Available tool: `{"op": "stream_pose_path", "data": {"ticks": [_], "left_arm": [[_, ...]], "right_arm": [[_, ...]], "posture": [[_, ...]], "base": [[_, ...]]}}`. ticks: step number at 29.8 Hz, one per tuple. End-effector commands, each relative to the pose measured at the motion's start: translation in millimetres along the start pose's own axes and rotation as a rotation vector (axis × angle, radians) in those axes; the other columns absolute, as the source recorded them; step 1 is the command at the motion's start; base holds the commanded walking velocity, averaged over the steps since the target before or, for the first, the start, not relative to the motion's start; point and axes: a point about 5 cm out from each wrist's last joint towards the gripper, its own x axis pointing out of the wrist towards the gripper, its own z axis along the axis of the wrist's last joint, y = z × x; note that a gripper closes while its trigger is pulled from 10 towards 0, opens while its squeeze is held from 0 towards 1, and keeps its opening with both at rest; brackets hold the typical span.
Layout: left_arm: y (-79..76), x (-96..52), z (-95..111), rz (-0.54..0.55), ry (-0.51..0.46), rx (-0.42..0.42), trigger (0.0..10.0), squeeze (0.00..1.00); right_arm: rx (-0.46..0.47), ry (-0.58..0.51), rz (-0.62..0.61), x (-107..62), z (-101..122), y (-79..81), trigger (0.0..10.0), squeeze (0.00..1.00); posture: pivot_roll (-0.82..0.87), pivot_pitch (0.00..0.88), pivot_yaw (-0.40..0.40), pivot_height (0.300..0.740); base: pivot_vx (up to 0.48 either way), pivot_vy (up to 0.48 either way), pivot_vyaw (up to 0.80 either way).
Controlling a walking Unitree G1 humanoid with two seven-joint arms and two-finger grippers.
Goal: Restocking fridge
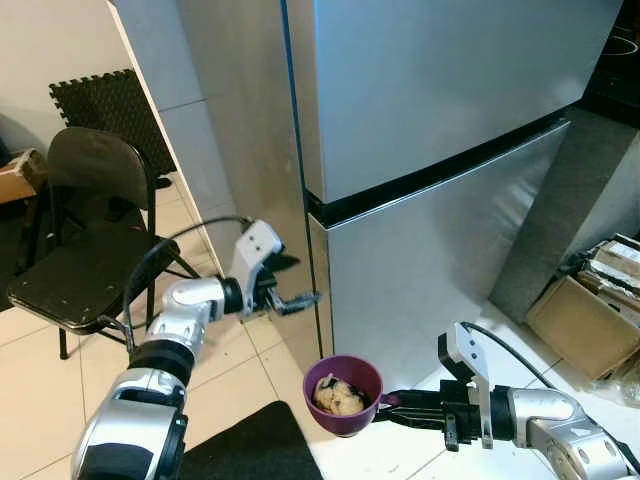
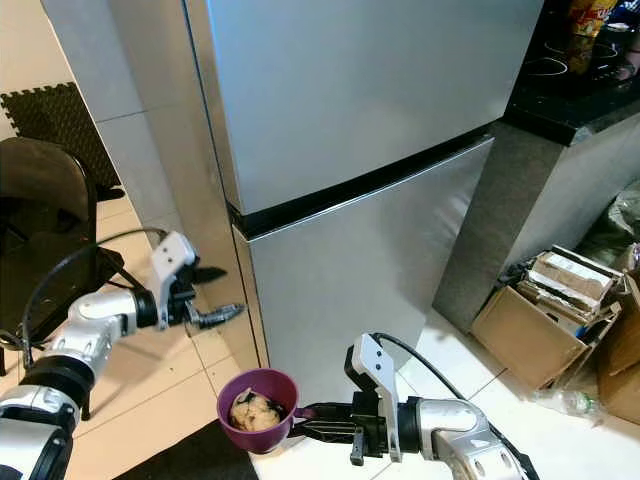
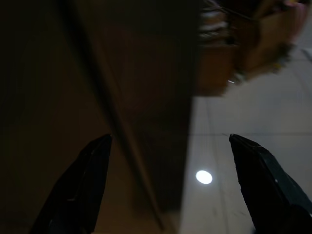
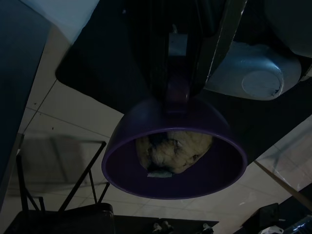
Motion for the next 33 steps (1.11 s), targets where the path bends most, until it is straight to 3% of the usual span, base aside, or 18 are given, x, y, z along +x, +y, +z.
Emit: {"op": "stream_pose_path", "data": {"ticks": [1, 9, 19, 25, 30, 33], "left_arm": [[5.2, -1.5, 1, 0.057, -0.010, -0.010, 10.0, 0.00], [4.4, 9.2, 12, 0.077, -0.129, -0.052, 10.0, 0.00], [2.0, 21.4, 16, 0.135, -0.170, -0.058, 10.0, 0.00], [8.7, 16.2, 20, 0.184, -0.196, -0.049, 10.0, 0.00], [5.5, 18.1, 24, 0.131, -0.232, -0.047, 10.0, 0.00], [-2.8, 26.3, 33, 0.024, -0.288, -0.040, 10.0, 0.00]], "right_arm": [[-0.026, -0.022, -0.003, 0.2, 4, -1.2, 10.0, 0.00], [-0.032, -0.017, -0.005, 1.7, 5, -1.8, 10.0, 0.00], [-0.037, -0.023, -0.001, 1.1, 8, 2.3, 10.0, 0.00], [-0.026, -0.022, 0.005, 0.5, 5, 10.6, 10.0, 0.00], [-0.016, -0.021, 0.008, 0.5, 3, 14.2, 10.0, 0.00], [-0.008, -0.020, 0.005, -0.6, 1, 17.2, 10.0, 0.00]], "posture": [[-0.07, 0.000, 0.041, 0.740], [-0.07, 0.000, 0.040, 0.740], [-0.09, 0.000, 0.045, 0.740], [-0.10, 0.000, 0.050, 0.740], [-0.10, 0.000, 0.054, 0.740], [-0.10, 0.000, 0.058, 0.740]], "base": [[0.000, 0.000, 0.00], [0.000, 0.000, 0.00], [0.000, 0.000, 0.00], [0.000, 0.000, 0.00], [0.000, 0.000, 0.00], [0.000, 0.000, 0.00]]}}
